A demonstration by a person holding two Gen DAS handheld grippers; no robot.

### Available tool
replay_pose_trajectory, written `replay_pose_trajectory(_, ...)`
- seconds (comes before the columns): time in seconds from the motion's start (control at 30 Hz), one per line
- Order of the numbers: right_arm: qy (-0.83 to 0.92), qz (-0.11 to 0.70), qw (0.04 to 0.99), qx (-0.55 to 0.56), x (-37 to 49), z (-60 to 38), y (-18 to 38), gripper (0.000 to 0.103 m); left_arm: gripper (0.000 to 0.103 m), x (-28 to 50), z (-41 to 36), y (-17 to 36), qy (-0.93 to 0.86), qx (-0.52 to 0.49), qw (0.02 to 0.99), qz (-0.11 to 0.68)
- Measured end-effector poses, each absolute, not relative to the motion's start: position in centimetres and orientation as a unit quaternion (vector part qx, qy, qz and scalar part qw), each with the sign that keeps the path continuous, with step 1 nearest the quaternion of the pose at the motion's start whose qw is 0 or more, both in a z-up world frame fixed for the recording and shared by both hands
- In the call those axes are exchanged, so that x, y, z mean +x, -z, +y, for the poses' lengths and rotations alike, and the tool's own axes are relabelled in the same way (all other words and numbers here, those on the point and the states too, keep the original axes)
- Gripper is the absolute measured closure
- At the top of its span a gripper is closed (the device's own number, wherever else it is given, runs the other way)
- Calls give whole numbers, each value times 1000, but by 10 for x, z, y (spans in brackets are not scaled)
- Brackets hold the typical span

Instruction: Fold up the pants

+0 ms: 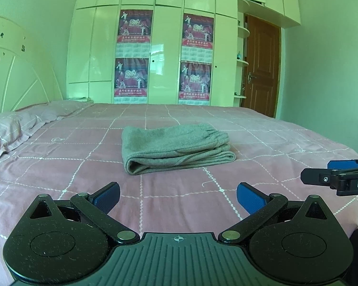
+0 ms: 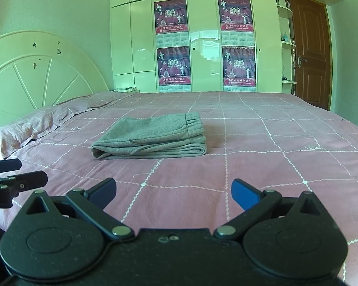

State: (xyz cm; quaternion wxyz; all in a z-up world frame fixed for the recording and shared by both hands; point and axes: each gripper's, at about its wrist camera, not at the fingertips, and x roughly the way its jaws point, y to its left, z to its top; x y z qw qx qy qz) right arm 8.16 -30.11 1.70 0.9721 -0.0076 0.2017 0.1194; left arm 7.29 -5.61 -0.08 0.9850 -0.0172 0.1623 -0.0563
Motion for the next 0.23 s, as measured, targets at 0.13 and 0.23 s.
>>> replay_pose_trajectory(0.13, -119, 202, 972, -8, 81, -300, -18, 6, 0, 73, -55, 0, 63, -24, 984, 163)
replay_pose_trajectory(0.23, -119, 202, 972, -8, 81, -300, -18, 6, 0, 72, -55, -1, 63, -33, 983, 167)
